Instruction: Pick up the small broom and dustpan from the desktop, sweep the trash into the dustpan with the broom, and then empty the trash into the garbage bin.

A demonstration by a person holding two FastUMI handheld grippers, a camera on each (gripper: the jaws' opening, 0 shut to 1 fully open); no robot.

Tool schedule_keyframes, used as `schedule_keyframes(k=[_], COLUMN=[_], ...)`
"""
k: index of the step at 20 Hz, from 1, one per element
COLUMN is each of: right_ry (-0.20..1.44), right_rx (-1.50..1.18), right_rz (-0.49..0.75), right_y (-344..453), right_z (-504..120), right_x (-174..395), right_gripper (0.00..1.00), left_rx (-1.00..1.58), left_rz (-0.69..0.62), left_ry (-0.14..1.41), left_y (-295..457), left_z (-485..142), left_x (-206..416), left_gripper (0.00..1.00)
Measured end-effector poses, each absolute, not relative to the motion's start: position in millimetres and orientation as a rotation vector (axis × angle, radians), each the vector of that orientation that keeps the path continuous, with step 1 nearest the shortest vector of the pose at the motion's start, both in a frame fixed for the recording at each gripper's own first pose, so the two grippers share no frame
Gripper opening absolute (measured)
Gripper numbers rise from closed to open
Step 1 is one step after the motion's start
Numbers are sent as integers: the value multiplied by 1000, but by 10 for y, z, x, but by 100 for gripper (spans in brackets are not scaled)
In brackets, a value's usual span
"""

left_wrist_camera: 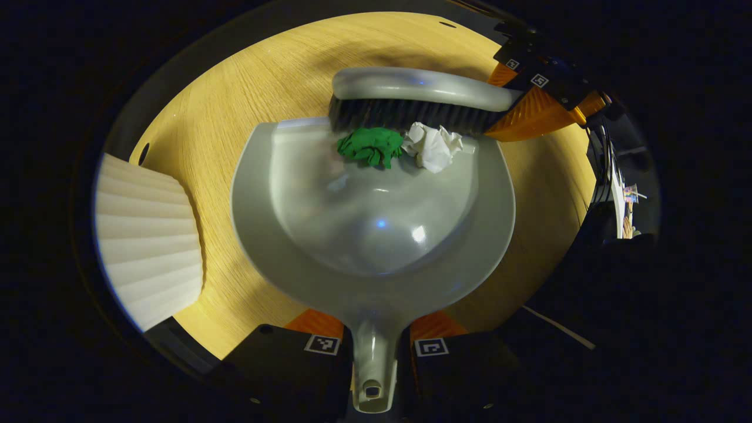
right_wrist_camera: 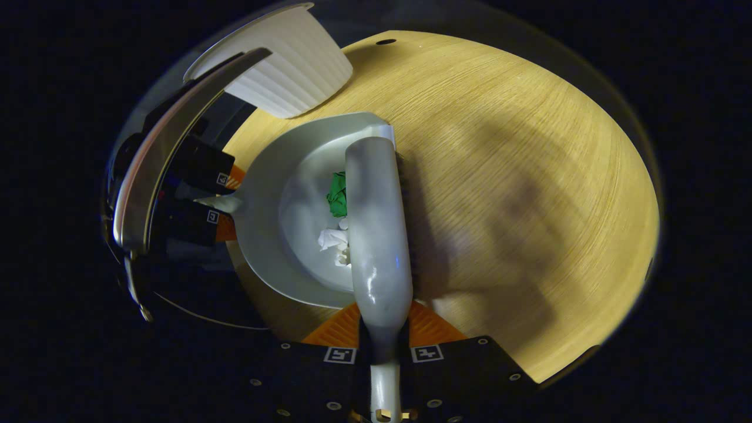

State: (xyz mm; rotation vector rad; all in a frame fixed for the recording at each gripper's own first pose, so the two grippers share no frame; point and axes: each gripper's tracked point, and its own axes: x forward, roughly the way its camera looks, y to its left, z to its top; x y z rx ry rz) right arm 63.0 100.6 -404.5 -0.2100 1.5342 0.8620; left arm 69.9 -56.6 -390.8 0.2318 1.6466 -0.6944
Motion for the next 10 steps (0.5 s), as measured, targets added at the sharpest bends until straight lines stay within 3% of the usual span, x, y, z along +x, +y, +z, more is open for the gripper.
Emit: schedule_keyframes(k=[10], right_ry=[1448], right_rx=[-12], right_rz=[551], right_y=[758], right_z=[-4044], right_x=[801], right_gripper=[19], left_rx=[64], left_rz=[-484], left_ry=[1499], left_y=[-668], left_z=[-3836], left_x=[633], left_gripper=[31])
